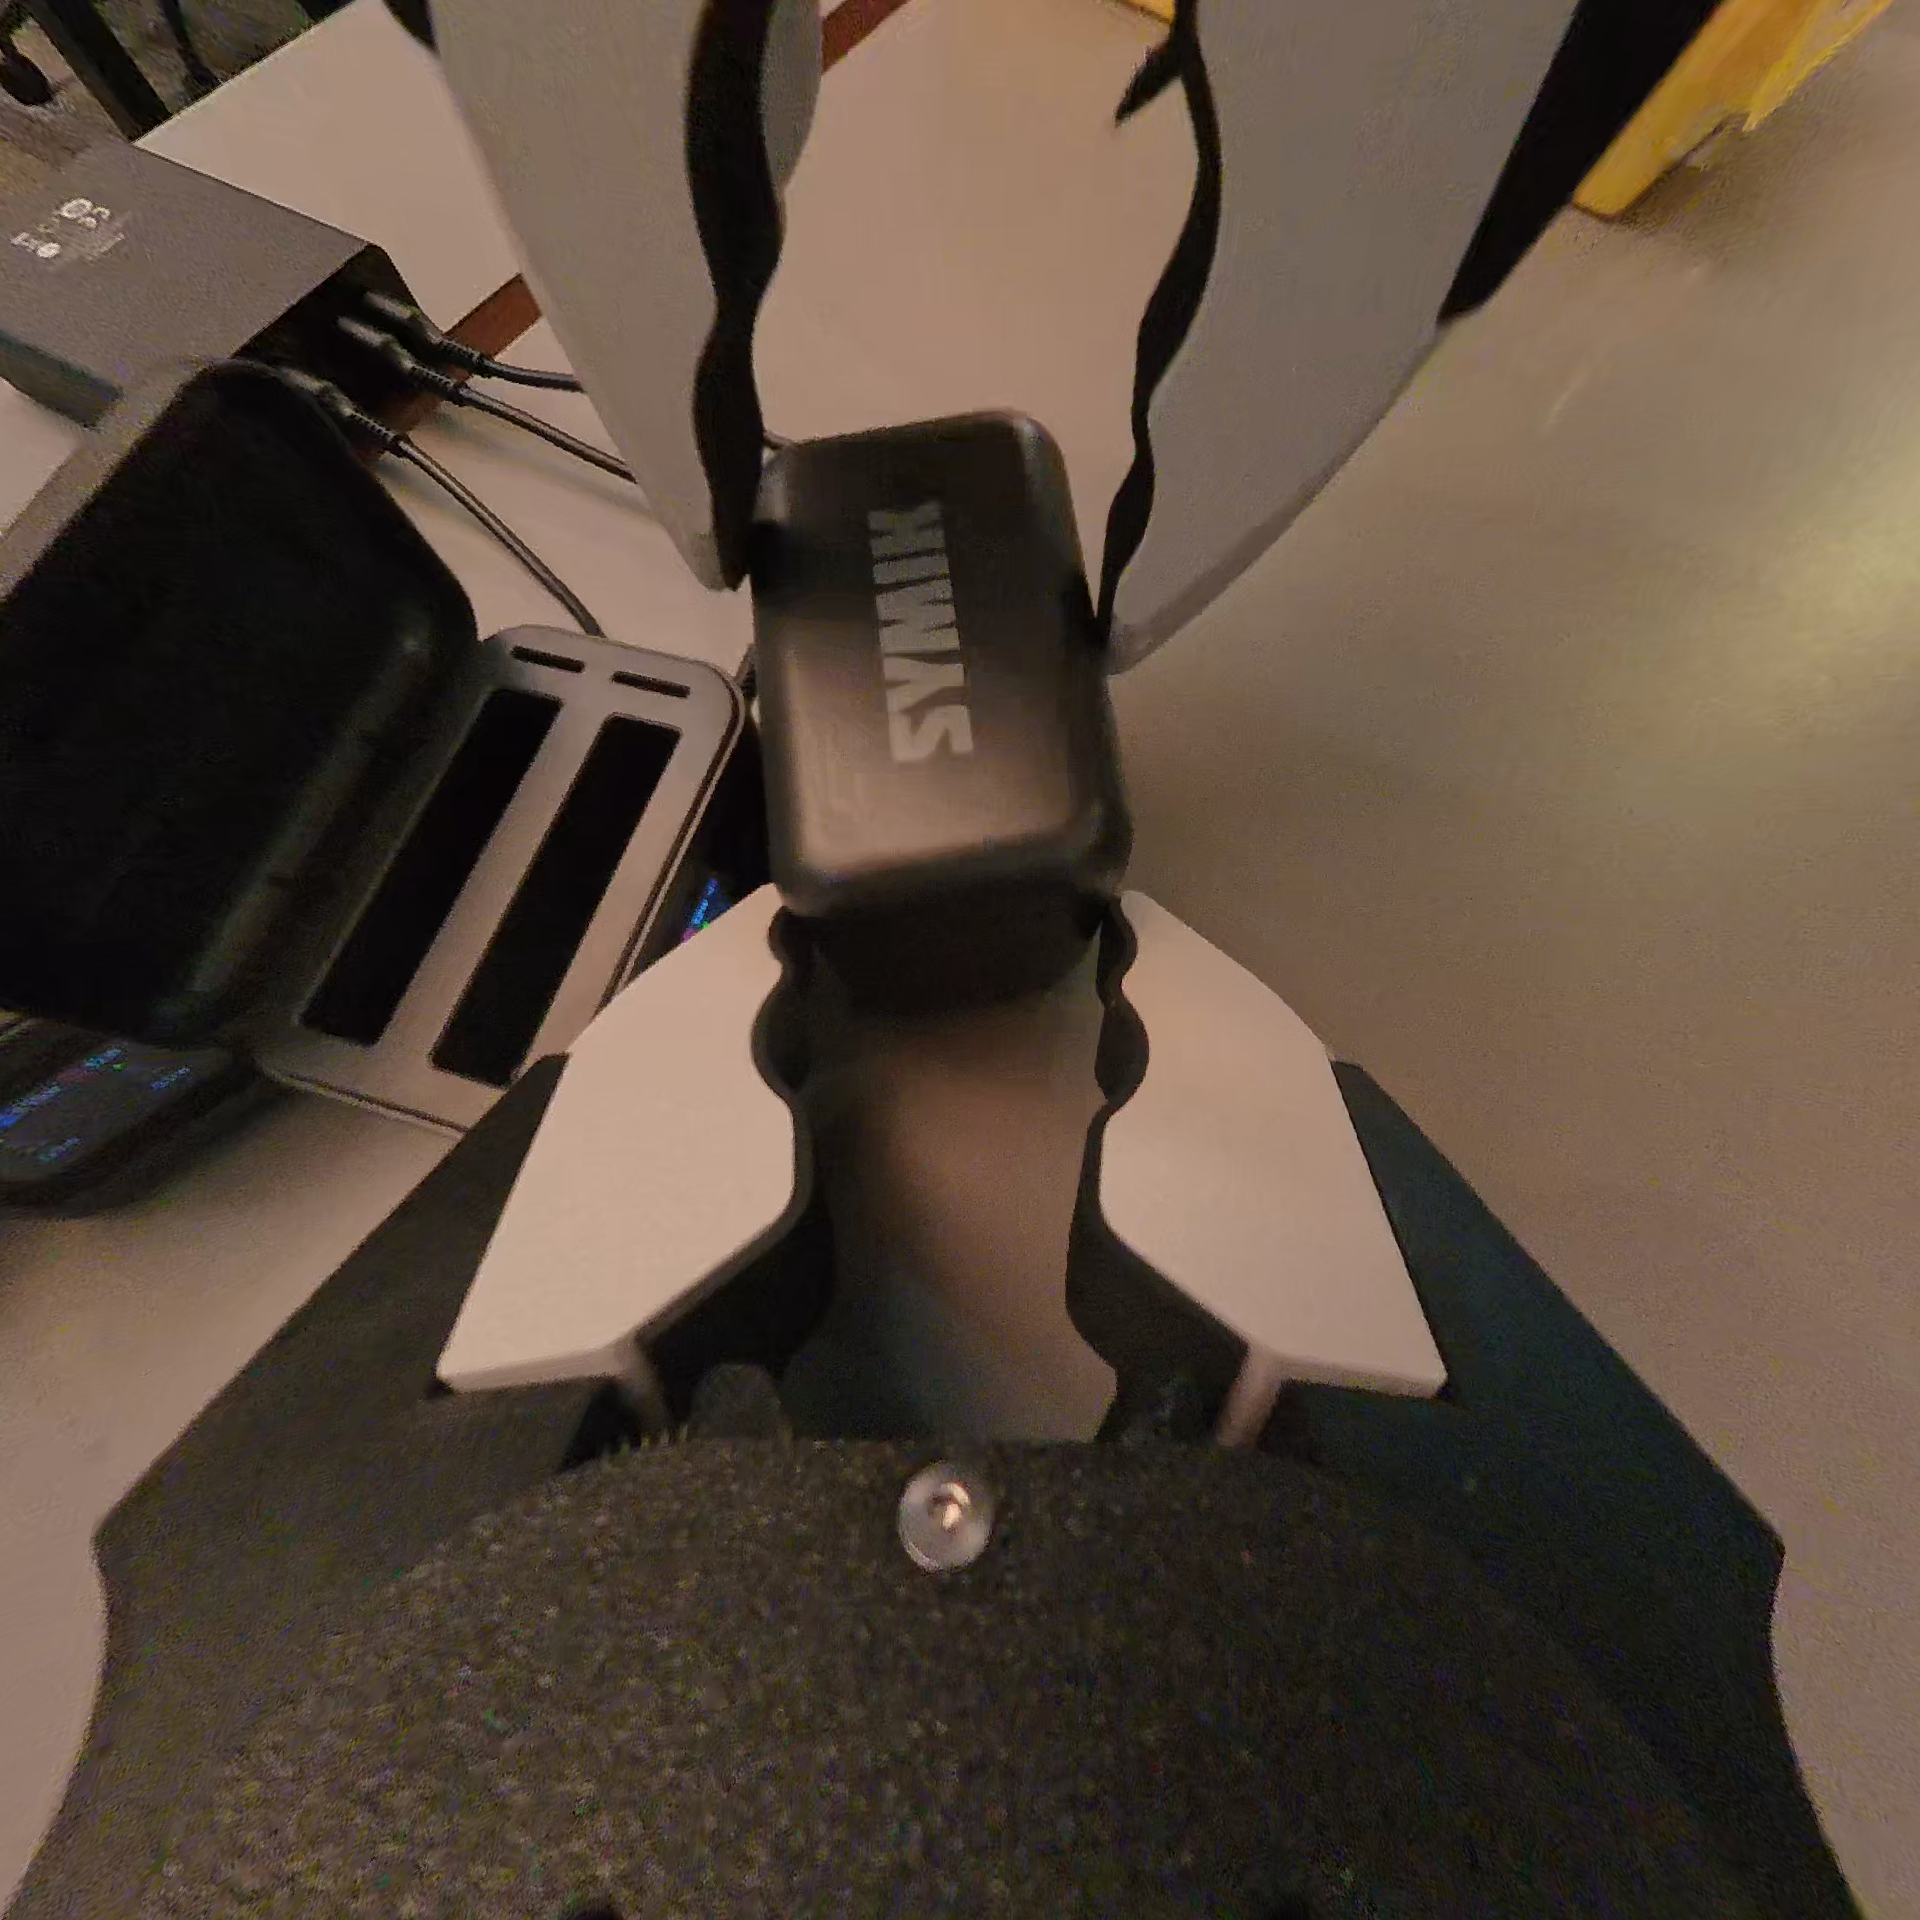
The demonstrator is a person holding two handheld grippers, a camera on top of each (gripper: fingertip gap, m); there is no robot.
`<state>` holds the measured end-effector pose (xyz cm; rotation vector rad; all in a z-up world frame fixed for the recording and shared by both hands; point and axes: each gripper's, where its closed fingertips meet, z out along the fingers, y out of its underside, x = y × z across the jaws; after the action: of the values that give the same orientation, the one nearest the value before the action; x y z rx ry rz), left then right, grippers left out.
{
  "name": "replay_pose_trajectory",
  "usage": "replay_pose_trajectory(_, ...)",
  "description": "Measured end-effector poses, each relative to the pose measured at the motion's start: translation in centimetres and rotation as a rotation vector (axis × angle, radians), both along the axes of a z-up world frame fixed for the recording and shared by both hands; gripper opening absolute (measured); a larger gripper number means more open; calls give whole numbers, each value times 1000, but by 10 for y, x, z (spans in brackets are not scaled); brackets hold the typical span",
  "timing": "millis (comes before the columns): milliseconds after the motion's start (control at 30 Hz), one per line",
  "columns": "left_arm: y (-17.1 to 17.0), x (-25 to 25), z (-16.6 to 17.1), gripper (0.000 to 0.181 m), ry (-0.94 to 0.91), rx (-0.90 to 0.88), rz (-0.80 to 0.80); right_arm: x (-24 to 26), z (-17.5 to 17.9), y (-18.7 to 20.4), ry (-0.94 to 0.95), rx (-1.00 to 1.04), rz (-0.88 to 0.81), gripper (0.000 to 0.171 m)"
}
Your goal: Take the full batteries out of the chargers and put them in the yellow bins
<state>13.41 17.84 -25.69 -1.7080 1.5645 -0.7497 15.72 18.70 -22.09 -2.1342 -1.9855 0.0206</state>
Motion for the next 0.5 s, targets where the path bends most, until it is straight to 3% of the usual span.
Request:
replay_pose_trajectory(100,1,-2,0,53,14,12,-14,-4,12,2,91,-86,-63,50)
replay_pose_trajectory(167,1,-4,0,53,14,-12,-26,-10,31,12,202,-81,-113,20)
replay_pose_trajectory(200,1,-4,0,53,11,-6,-32,-10,37,18,236,-74,-132,17)
replay_pose_trajectory(367,-5,-2,-1,51,5,-38,-56,-12,30,39,256,-2,-186,19)
replay_pose_trajectory(500,-5,-4,0,51,-6,-82,-59,-11,29,47,321,10,-305,33)
